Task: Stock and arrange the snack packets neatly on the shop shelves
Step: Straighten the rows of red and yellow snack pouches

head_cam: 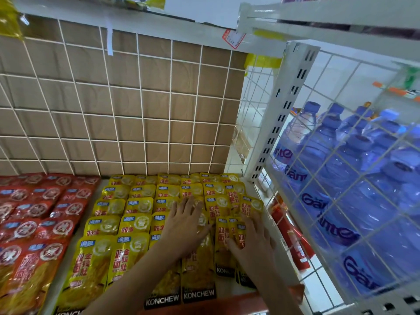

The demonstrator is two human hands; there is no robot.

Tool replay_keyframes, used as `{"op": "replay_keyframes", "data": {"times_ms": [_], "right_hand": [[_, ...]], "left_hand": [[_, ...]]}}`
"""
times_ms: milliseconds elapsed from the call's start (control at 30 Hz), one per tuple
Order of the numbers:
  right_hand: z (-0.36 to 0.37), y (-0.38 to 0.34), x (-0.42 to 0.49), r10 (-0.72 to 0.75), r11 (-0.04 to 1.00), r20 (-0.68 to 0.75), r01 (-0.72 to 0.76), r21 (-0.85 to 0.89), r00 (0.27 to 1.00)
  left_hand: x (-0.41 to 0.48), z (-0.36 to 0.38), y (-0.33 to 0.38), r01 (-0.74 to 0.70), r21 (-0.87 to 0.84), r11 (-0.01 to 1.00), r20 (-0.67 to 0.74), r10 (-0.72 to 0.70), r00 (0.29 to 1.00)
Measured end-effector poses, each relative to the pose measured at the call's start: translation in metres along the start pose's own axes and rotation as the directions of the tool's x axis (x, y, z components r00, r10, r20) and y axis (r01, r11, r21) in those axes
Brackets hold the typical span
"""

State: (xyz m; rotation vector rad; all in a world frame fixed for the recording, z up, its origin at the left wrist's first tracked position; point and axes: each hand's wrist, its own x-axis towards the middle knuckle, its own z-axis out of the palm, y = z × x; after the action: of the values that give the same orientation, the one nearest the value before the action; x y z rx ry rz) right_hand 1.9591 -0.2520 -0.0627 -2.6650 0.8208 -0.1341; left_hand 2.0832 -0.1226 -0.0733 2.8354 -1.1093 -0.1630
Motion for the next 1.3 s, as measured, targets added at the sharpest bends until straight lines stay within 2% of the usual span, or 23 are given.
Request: {"op": "replay_keyframes", "data": {"times_ms": [133, 200, 367, 467, 567, 700, 833, 1067, 1300], "right_hand": [[-0.003, 0.006, 0.001, 0.002, 0.997, -0.054, 0.002, 0.076, 0.999], [-0.004, 0.012, 0.001, 0.018, 0.993, -0.069, -0.010, 0.120, 0.997], [-0.005, 0.017, 0.002, 0.026, 0.993, -0.052, -0.020, 0.118, 0.998], [-0.004, 0.017, 0.002, 0.025, 0.995, -0.043, -0.021, 0.099, 0.999], [-0.004, 0.018, 0.004, 0.021, 0.996, -0.022, -0.019, 0.088, 1.000], [-0.004, 0.017, 0.007, 0.011, 0.999, 0.009, -0.011, 0.033, 1.000], [-0.005, 0.017, 0.009, 0.015, 1.000, 0.028, -0.015, 0.015, 1.000], [-0.003, 0.021, 0.010, 0.048, 0.992, 0.023, -0.050, 0.114, 0.999], [-0.005, 0.027, 0.012, 0.080, 0.989, 0.031, -0.083, 0.119, 0.996]], "left_hand": [[-0.001, -0.003, 0.000, 0.010, -0.021, 1.000, -0.016, -0.010, 1.000], [-0.002, -0.009, 0.003, -0.019, -0.017, 1.000, -0.069, 0.018, 0.997], [-0.005, -0.022, 0.025, -0.293, -0.104, 0.950, -0.035, 0.291, 0.956], [-0.008, -0.017, 0.035, -0.393, -0.054, 0.918, 0.037, 0.395, 0.918], [-0.011, -0.009, 0.036, -0.408, 0.016, 0.913, 0.110, 0.404, 0.908], [-0.015, 0.000, 0.034, -0.411, 0.051, 0.910, 0.098, 0.405, 0.909], [-0.021, 0.000, 0.032, -0.469, 0.052, 0.881, 0.125, 0.461, 0.879], [-0.024, 0.005, 0.033, -0.458, 0.077, 0.886, 0.086, 0.452, 0.888], [-0.027, 0.007, 0.032, -0.406, 0.082, 0.910, 0.032, 0.405, 0.914]]}}
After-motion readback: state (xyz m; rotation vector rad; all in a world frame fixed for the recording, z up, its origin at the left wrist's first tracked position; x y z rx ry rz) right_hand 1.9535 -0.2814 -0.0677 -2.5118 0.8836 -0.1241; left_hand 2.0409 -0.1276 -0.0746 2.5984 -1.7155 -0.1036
